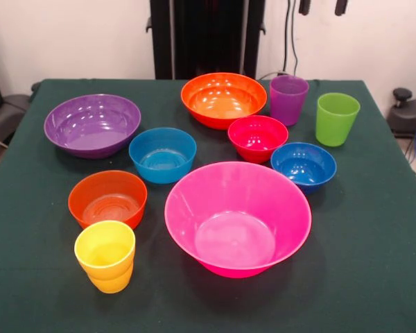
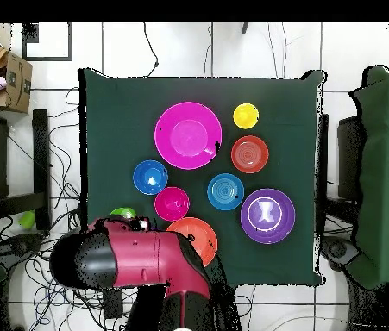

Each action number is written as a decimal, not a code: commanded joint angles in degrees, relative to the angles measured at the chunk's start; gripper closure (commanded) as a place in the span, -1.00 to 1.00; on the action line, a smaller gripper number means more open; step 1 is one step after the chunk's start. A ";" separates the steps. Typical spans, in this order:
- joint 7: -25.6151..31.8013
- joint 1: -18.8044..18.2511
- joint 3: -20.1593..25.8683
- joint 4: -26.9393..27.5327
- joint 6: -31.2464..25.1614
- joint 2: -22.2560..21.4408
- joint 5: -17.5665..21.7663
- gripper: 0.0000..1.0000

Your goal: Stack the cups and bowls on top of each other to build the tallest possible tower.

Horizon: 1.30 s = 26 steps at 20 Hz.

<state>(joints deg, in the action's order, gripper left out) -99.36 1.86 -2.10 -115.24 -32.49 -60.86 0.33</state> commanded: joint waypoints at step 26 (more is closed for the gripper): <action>-7.61 -1.51 -0.64 10.12 11.97 22.27 1.78 -1.00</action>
<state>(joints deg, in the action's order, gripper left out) -99.36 2.47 -4.13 -106.50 -26.35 -42.40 0.32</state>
